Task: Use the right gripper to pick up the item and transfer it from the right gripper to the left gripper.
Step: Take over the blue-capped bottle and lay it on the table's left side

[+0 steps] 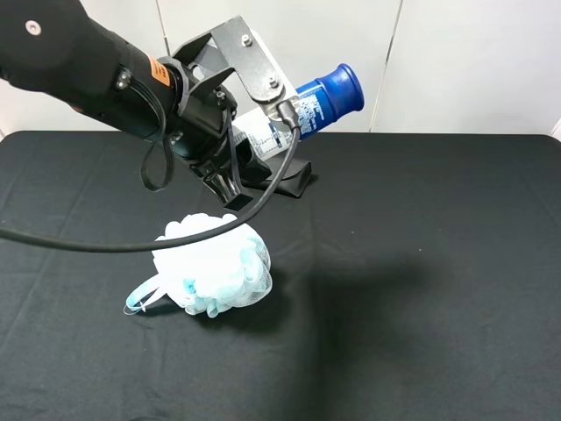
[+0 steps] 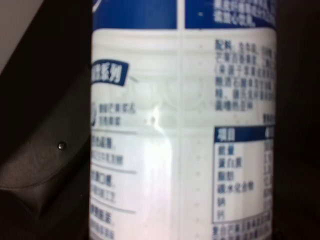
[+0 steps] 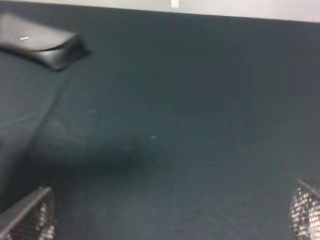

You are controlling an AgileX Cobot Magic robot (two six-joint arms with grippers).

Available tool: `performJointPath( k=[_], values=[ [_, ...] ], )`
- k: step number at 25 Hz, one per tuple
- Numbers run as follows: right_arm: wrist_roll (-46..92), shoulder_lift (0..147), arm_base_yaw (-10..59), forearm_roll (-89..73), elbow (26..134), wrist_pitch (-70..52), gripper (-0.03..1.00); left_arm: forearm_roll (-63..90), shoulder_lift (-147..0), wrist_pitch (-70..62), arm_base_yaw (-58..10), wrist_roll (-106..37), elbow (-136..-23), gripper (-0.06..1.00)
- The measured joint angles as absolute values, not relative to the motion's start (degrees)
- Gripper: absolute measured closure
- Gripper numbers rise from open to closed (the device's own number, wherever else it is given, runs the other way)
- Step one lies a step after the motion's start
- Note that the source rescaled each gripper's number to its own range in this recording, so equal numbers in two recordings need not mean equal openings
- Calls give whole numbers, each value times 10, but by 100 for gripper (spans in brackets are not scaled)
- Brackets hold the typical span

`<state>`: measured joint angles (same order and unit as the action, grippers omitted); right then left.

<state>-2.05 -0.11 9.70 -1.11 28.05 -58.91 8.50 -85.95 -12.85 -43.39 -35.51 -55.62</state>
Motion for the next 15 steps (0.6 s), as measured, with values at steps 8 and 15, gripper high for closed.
performJointPath(
  k=[8, 15],
  values=[
    [-21, -1, 26, -11, 280, -589, -3, 85, -860, -128, -434, -344, -556, 92],
    [-21, -1, 21, -13, 280, -589, -3, 85, -860, -128, -434, -335, -556, 92]
  ],
)
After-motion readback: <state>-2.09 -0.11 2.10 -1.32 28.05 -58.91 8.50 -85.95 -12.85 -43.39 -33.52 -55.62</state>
